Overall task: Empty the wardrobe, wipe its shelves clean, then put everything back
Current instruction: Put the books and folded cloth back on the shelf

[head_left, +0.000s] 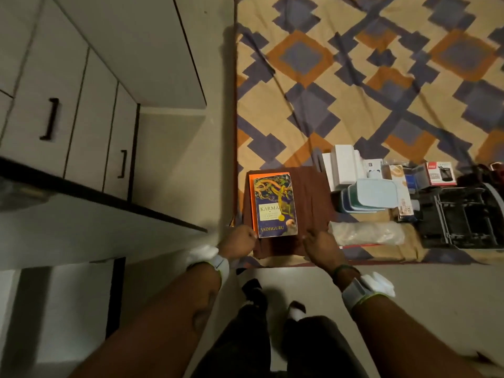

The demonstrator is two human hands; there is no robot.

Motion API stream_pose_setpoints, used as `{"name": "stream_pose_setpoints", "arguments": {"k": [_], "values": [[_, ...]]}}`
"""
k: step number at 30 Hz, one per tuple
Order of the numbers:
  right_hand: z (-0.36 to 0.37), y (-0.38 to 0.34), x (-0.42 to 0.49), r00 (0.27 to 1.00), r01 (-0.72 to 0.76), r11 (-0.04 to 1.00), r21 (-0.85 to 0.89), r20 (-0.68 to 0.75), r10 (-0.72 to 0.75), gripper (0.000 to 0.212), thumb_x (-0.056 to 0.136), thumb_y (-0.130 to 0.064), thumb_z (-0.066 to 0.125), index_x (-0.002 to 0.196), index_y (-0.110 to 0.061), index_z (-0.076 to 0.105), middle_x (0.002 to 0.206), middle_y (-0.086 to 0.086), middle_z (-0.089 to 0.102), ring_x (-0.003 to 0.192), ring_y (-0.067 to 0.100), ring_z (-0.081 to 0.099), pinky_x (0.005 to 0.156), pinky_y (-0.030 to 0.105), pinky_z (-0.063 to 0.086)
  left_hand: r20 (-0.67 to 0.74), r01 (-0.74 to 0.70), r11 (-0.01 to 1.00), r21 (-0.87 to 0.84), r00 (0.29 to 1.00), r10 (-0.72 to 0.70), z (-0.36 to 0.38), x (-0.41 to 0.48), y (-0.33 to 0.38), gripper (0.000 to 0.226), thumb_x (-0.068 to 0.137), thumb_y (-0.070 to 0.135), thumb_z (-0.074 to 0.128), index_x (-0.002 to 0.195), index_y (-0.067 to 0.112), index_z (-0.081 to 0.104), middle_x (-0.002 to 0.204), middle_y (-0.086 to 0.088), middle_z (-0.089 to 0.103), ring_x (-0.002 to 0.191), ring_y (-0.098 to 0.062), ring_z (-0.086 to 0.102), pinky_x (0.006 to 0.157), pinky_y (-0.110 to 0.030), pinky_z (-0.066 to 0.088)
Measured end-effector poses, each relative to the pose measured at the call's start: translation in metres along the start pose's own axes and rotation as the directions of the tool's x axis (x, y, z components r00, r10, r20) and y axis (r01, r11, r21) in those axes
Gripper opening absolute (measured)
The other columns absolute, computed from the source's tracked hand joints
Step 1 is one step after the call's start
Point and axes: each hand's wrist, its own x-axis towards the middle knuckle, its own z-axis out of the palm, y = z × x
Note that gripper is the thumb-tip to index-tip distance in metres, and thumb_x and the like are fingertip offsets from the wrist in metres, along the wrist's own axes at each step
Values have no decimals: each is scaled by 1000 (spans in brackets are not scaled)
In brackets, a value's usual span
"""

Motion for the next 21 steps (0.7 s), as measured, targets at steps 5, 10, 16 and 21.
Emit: {"name": "stream_pose_setpoints", "arguments": {"k": [5,10,16,21], "values": [[2,-9,60,996,-57,998,12,75,56,32,101,-20,54,111,8,65,115,29,66,110,45,60,91,42,47,-62,28,999,-41,998,-30,3,59,10,21,93,13,56,105,0,69,102,-19,71,95,-35,67,85,-42,57],[25,-1,120,992,-65,990,123,118,51,34,101,-39,53,101,-8,68,96,17,72,90,36,67,68,33,44,-119,65,982,-175,989,-87,36,155,-43,71,81,44,54,147,17,45,136,-6,61,116,-28,63,100,-45,53],[47,2,166,992,-25,975,223,128,-3,25,102,-30,54,110,-8,63,94,8,68,80,28,65,75,42,55,-172,87,930,-357,973,-157,70,217,-81,84,68,65,60,146,46,37,135,13,60,115,-18,65,93,-49,57],[64,15,190,997,-26,944,329,73,2,10,99,-22,60,94,-13,57,79,-3,62,72,25,64,62,38,52,-220,108,896,-430,950,-220,55,209,-48,85,66,62,66,143,38,40,132,8,61,113,-21,65,94,-48,57]]}}
